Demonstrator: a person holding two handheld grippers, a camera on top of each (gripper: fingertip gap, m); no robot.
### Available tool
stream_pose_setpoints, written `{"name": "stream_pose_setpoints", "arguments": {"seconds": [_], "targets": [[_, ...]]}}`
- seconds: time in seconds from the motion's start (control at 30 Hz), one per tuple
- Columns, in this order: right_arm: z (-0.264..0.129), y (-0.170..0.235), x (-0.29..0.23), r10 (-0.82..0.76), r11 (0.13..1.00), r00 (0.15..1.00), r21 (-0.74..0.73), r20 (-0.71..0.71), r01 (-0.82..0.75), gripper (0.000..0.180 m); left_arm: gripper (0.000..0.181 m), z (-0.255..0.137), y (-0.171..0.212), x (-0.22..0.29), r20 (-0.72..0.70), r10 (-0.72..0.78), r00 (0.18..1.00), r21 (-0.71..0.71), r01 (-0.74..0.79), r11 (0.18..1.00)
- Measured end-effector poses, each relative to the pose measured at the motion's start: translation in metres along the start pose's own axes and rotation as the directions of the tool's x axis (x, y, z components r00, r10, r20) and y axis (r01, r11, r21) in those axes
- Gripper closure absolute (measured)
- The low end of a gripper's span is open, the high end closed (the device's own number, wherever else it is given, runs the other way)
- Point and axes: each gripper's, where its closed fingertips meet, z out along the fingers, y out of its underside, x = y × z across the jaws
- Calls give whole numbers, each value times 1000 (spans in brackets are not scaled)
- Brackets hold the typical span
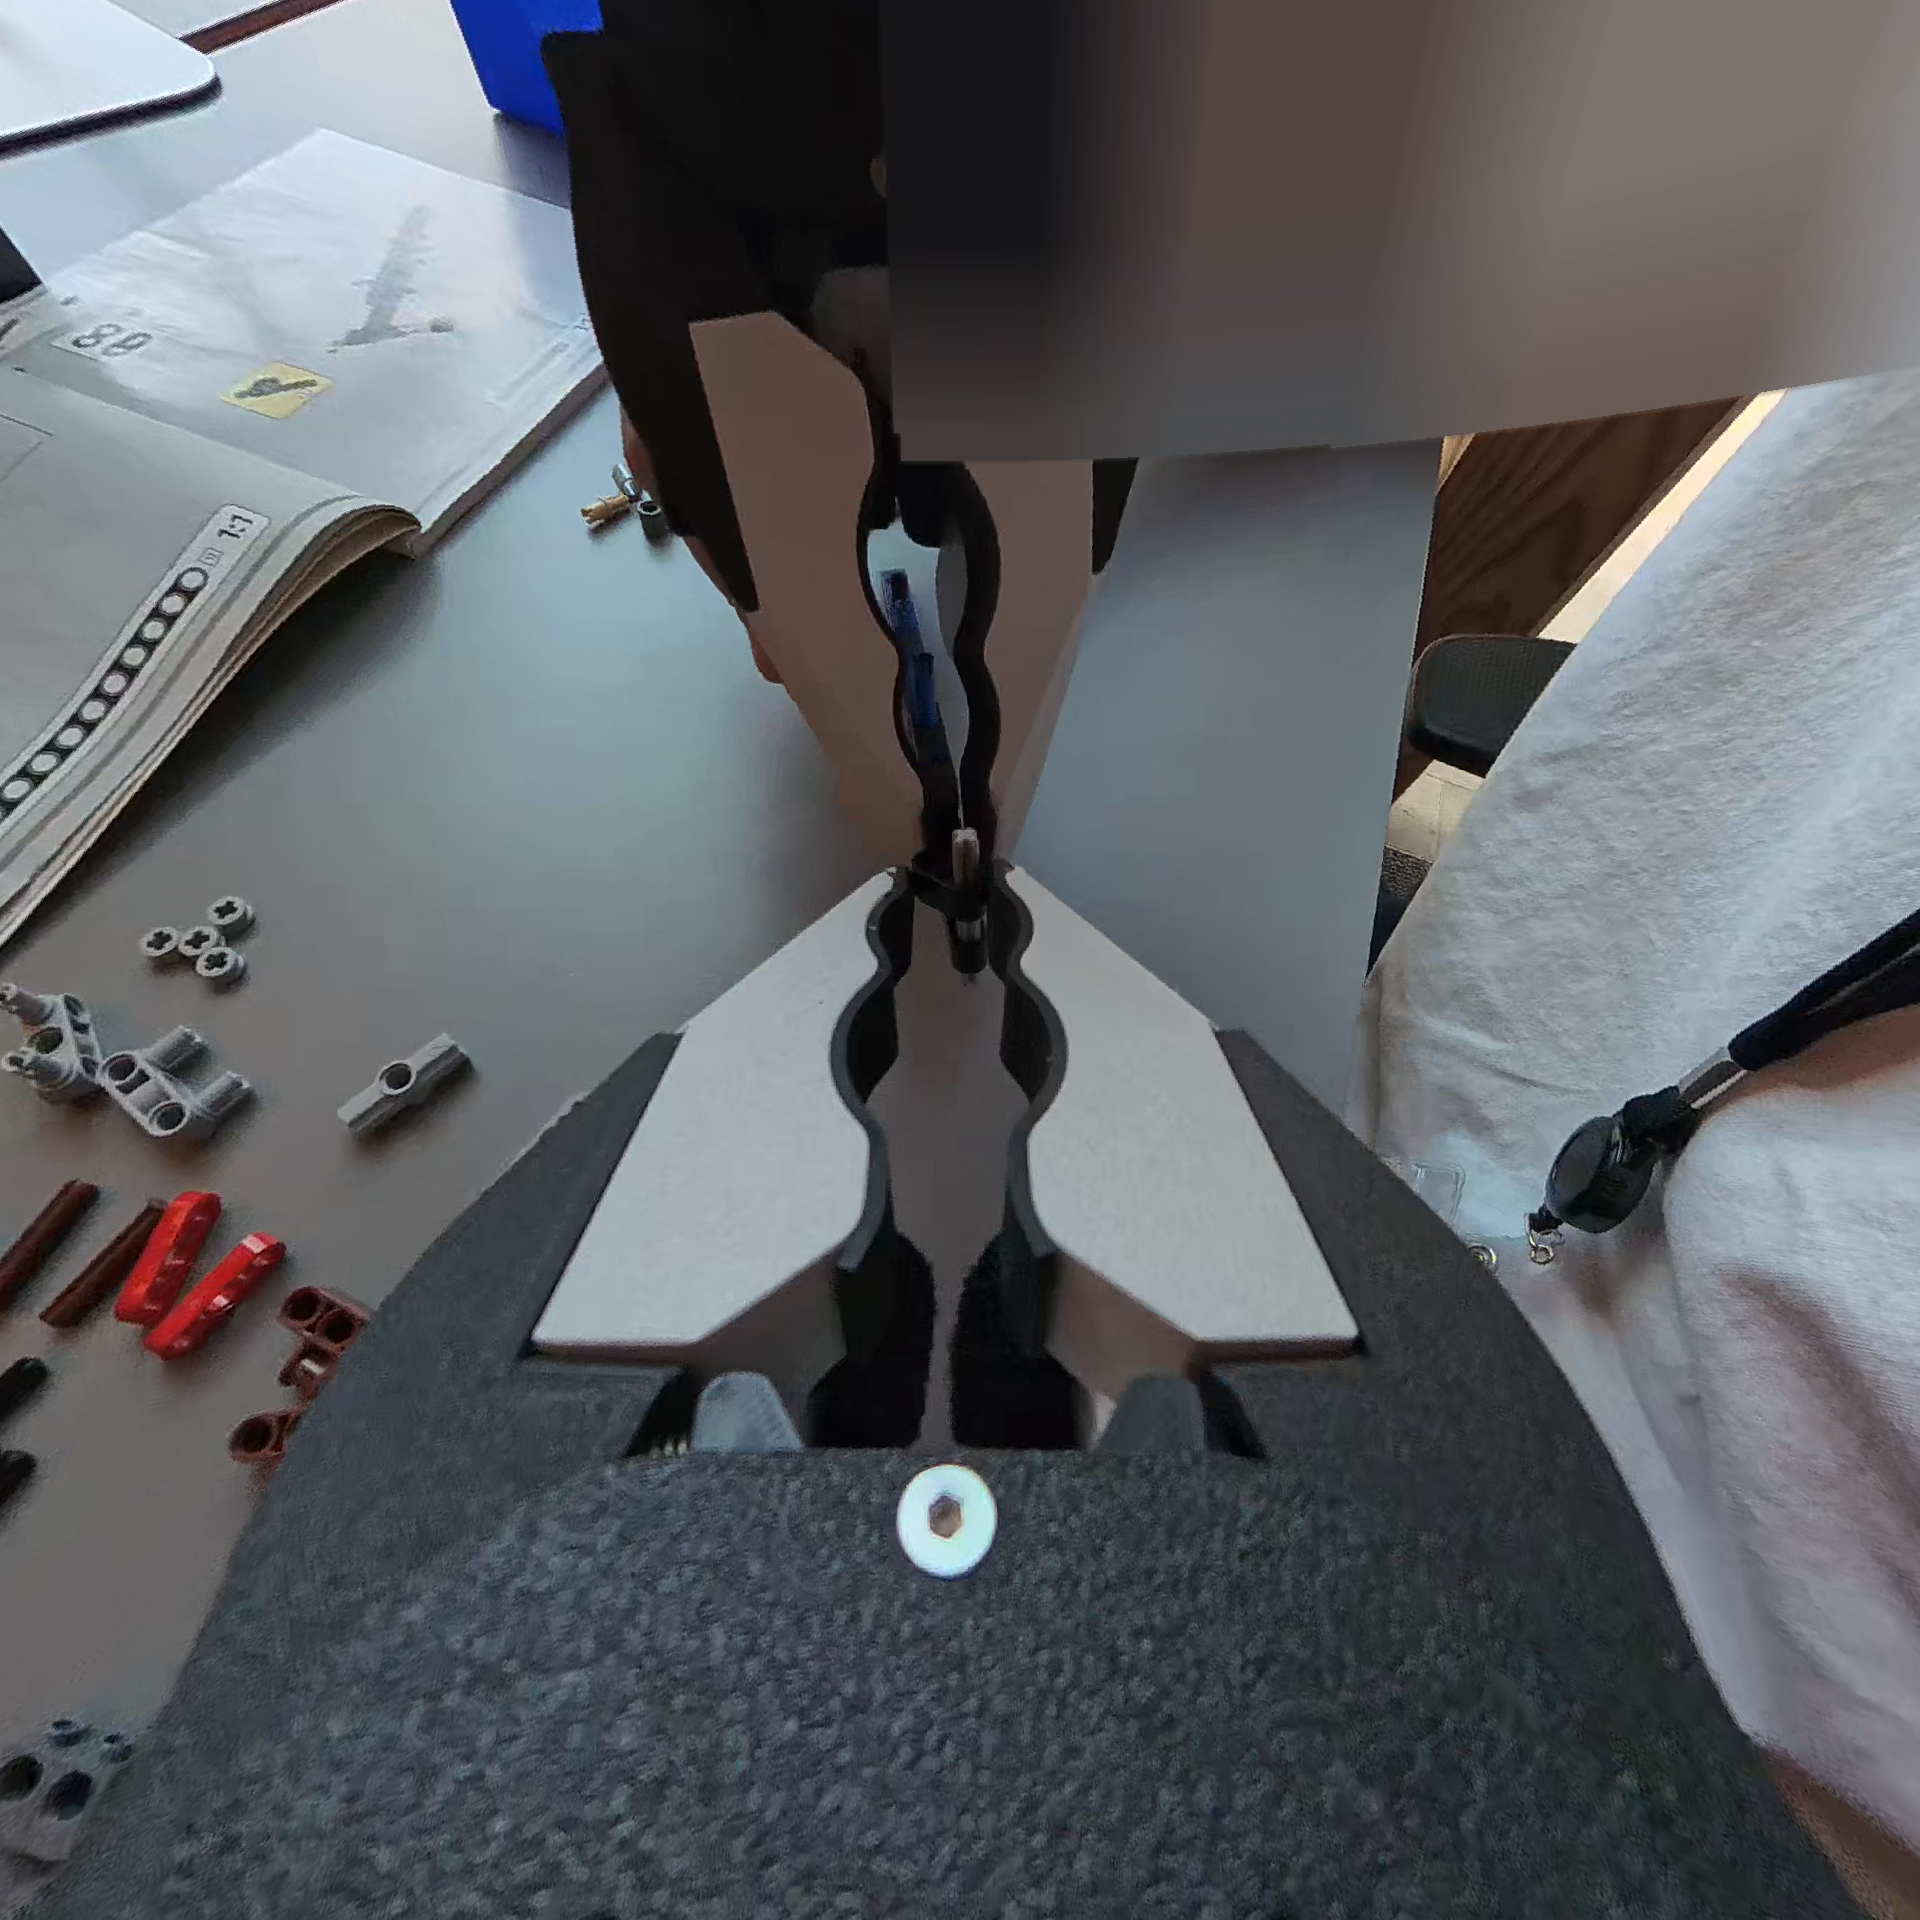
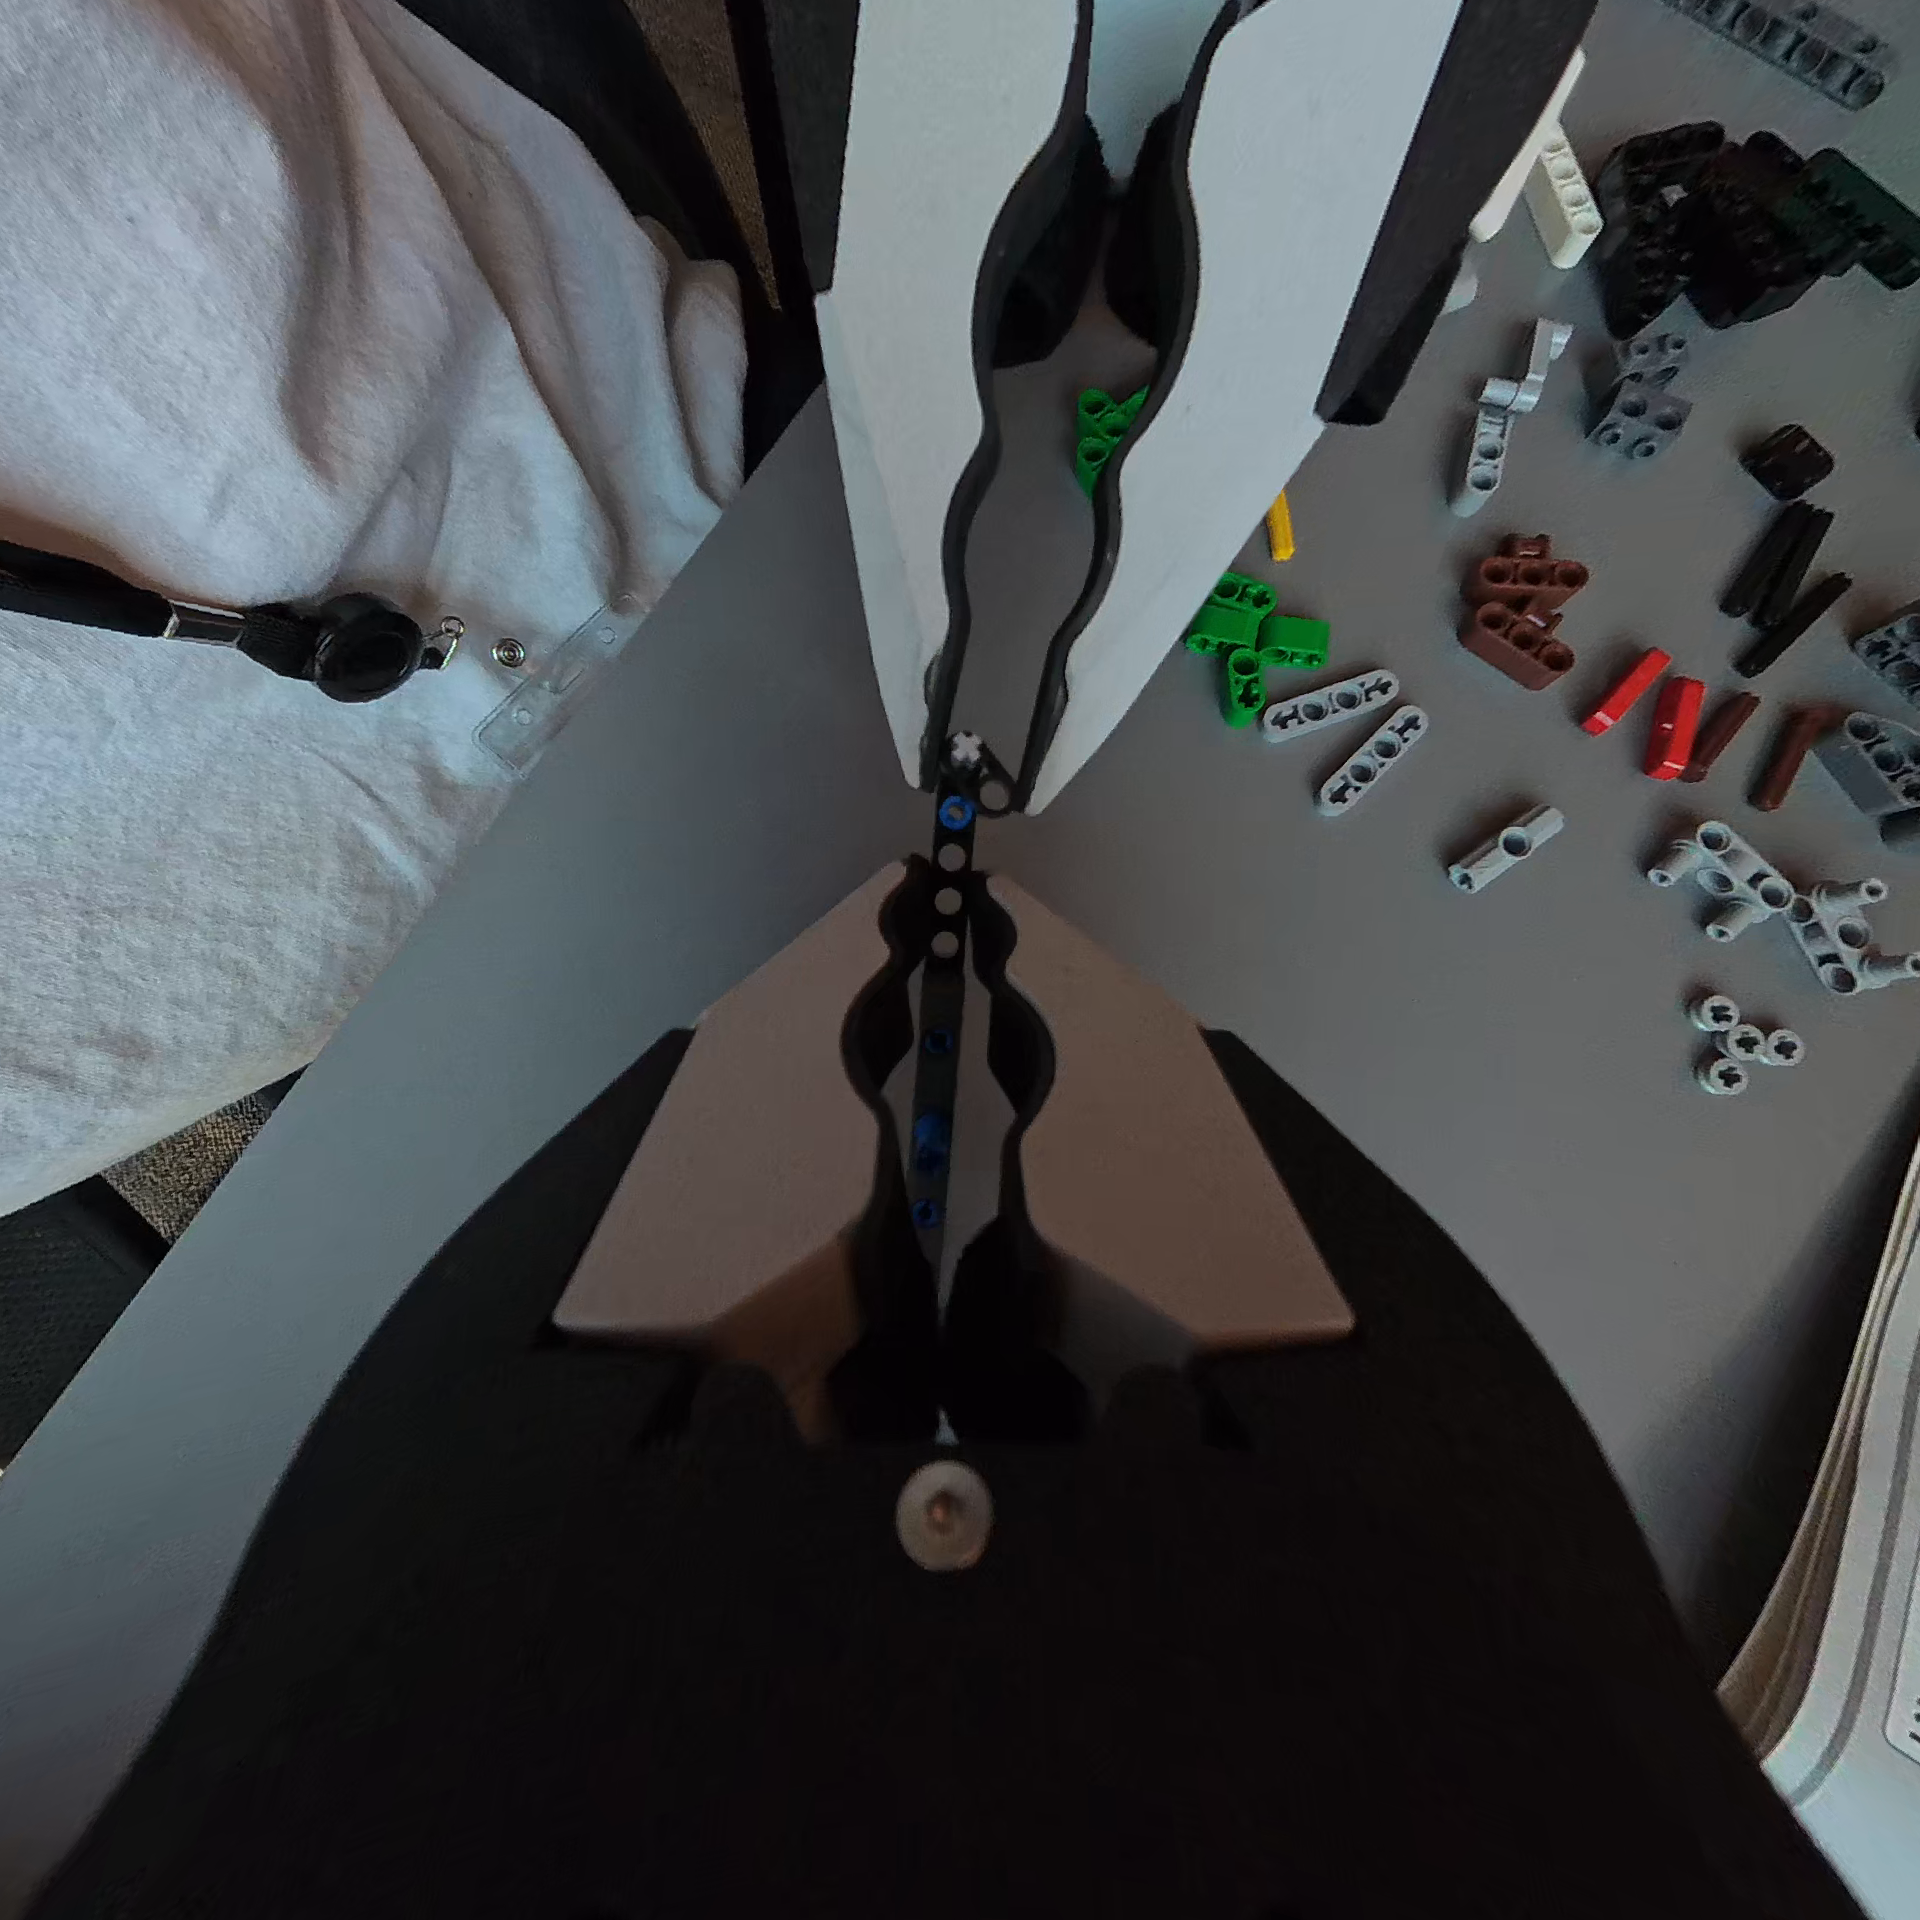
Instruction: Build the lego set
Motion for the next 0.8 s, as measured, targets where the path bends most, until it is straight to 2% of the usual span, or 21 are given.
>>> {"name": "stream_pose_setpoints", "arguments": {"seconds": [0.2, 0.33, 0.47, 0.67, 0.8], "targets": [[-5, -1, 6, 5, 1000, 999, 5, -31, -5, 174, 168, -1, -5, -5, 24, -67, 997, 22, 66, 998], [-5, 2, 10, 5, 1000, 999, -9, -51, -6, 174, 157, 2, 2, -9, 111, -71, 991, -37, 76, 996], [-5, 4, 12, 12, 1000, 998, -12, -56, -13, 174, 167, 4, 5, -13, 190, -73, 979, -57, 86, 995], [-5, 8, 17, 20, 999, 996, -31, -82, -22, 174, 163, 1, 3, -18, 256, -127, 958, -37, 141, 989], [-5, 8, 18, 23, 999, 996, -32, -88, -26, 174, 171, 3, 7, -20, 315, -103, 943, -56, 127, 990]]}}
